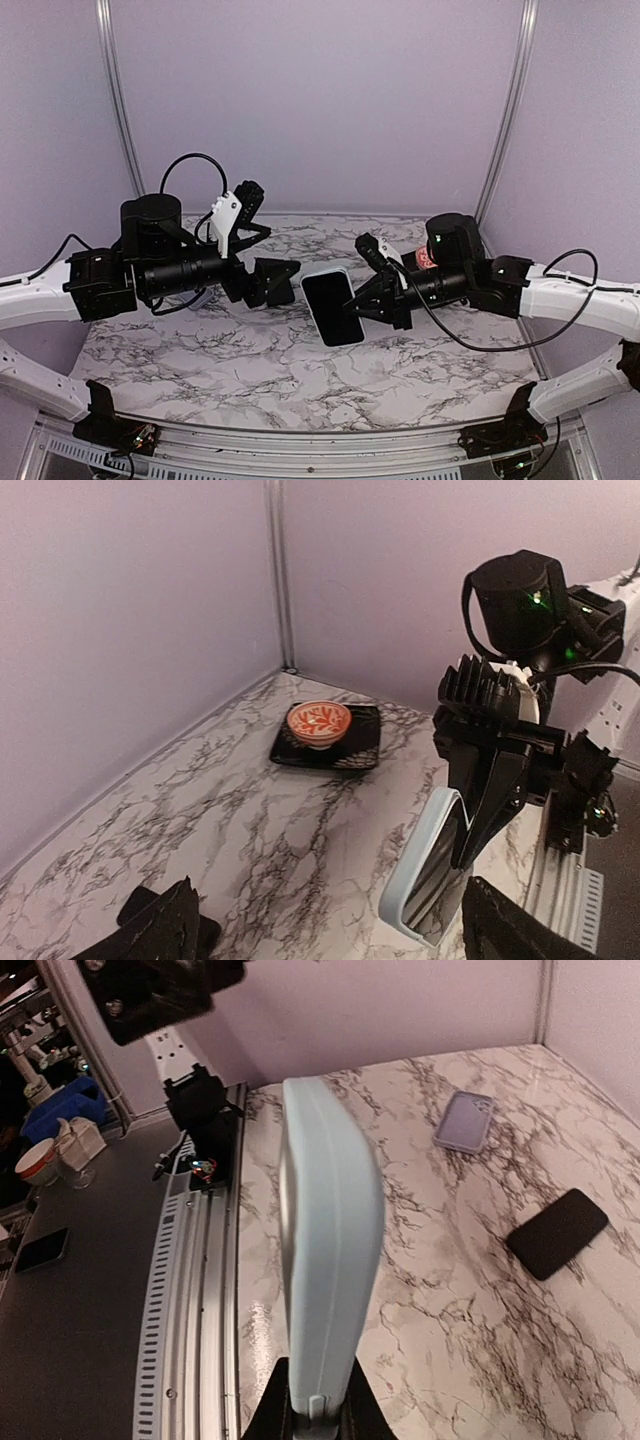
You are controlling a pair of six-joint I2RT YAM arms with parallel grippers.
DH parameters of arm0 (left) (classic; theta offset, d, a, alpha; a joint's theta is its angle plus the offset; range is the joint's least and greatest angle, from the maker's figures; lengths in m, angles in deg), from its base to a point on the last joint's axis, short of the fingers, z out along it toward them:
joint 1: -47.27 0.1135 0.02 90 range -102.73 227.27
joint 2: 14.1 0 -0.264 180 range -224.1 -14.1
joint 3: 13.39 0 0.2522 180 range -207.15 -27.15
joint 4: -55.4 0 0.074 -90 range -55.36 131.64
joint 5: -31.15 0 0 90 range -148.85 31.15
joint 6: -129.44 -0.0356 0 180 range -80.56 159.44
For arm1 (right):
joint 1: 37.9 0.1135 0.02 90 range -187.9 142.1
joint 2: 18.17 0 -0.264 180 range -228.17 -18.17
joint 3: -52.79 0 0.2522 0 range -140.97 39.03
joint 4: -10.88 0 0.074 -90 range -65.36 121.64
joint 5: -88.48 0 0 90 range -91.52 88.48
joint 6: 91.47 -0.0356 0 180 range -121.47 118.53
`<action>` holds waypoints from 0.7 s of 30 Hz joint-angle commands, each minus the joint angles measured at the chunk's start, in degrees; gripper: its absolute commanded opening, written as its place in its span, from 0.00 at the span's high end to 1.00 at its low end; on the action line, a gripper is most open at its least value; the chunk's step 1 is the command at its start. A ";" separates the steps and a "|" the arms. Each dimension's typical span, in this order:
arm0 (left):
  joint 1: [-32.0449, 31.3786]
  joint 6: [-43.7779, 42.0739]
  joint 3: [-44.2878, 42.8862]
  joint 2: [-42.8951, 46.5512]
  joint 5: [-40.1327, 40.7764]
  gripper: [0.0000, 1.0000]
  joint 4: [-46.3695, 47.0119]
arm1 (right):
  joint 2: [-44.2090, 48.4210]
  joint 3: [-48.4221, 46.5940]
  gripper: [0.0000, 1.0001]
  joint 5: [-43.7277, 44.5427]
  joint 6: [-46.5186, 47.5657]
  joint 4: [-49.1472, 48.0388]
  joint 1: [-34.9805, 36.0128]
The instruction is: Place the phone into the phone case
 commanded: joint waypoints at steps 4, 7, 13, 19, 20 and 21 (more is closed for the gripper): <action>-0.93 -2.28 -5.20 -6.98 -26.01 0.16 3.29 | 3.49 -2.19 1.00 -9.87 6.08 -7.88 3.39; -1.45 -2.07 -6.66 -8.83 -28.05 0.34 5.05 | 2.69 -2.71 1.00 -9.82 5.58 -9.98 3.93; -3.03 -1.52 -7.34 -11.26 -27.65 0.46 7.19 | 2.90 -2.97 1.00 -9.13 5.39 -11.18 4.17; -3.46 -0.95 -7.94 -12.27 -22.27 1.00 7.92 | 2.99 -3.43 1.00 -8.88 5.88 -10.46 4.19; -3.54 -0.96 -7.98 -12.15 -21.97 1.00 8.01 | 3.12 -3.43 1.00 -8.75 5.91 -10.32 4.19; -3.59 -0.95 -7.84 -12.10 -21.71 1.00 8.18 | 3.14 -3.38 1.00 -8.69 5.95 -10.20 4.18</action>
